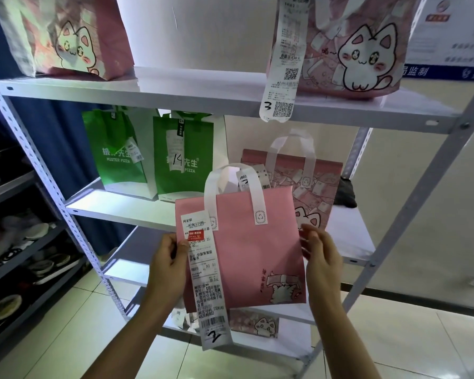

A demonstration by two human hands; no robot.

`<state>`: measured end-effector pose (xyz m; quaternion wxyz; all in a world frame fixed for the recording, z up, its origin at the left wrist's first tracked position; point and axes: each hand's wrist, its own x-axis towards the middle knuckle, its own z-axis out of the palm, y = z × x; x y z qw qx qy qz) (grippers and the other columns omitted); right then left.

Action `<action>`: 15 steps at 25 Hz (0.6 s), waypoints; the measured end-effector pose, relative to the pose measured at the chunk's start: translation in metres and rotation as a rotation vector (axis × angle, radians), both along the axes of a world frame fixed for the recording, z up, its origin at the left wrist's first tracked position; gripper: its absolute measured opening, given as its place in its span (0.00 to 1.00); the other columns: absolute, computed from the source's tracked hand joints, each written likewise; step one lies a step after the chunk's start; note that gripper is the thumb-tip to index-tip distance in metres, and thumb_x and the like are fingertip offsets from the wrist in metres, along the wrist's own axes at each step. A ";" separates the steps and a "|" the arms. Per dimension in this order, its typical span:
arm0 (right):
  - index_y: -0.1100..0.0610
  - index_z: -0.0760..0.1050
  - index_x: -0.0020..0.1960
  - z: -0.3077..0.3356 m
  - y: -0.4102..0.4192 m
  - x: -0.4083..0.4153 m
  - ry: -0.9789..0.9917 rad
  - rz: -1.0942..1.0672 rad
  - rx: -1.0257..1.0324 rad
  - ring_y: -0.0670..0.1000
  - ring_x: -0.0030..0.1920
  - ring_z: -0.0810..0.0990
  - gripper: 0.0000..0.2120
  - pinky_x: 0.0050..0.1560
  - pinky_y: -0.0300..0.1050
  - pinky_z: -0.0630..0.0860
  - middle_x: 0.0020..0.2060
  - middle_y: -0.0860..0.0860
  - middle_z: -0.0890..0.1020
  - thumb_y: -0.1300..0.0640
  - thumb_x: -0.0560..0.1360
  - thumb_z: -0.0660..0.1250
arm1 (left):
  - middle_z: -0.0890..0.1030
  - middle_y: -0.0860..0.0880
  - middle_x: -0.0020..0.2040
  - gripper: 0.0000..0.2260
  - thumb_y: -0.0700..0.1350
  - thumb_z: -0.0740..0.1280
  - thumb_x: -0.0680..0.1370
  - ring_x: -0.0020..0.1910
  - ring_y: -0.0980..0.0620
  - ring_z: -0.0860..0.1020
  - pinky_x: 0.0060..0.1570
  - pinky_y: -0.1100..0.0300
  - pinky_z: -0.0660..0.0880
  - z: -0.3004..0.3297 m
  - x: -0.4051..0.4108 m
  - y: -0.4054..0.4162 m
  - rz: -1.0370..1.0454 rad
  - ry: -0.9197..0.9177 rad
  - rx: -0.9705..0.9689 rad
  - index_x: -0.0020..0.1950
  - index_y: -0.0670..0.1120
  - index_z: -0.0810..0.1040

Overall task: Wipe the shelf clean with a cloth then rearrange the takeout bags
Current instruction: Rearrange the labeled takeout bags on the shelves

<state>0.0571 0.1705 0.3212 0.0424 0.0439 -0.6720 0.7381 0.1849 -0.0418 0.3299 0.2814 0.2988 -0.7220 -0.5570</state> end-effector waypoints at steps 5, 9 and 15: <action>0.46 0.78 0.52 0.001 0.008 0.043 0.026 0.036 0.109 0.41 0.44 0.79 0.13 0.38 0.35 0.77 0.45 0.46 0.81 0.59 0.84 0.57 | 0.83 0.50 0.45 0.07 0.47 0.60 0.83 0.41 0.55 0.83 0.30 0.69 0.75 0.010 0.010 0.017 -0.005 0.022 0.003 0.53 0.44 0.73; 0.41 0.77 0.49 0.006 0.014 0.057 0.015 -0.010 0.113 0.47 0.45 0.77 0.15 0.46 0.48 0.78 0.43 0.44 0.80 0.58 0.84 0.58 | 0.83 0.53 0.48 0.05 0.44 0.62 0.82 0.45 0.58 0.83 0.34 0.72 0.75 0.020 0.024 0.025 -0.029 0.088 0.022 0.54 0.46 0.76; 0.38 0.77 0.50 0.025 0.008 0.080 0.006 0.024 0.046 0.44 0.51 0.78 0.16 0.49 0.48 0.79 0.48 0.38 0.80 0.57 0.85 0.57 | 0.83 0.55 0.54 0.13 0.42 0.60 0.83 0.51 0.62 0.82 0.42 0.70 0.77 0.035 0.064 0.020 -0.120 0.137 -0.063 0.65 0.53 0.75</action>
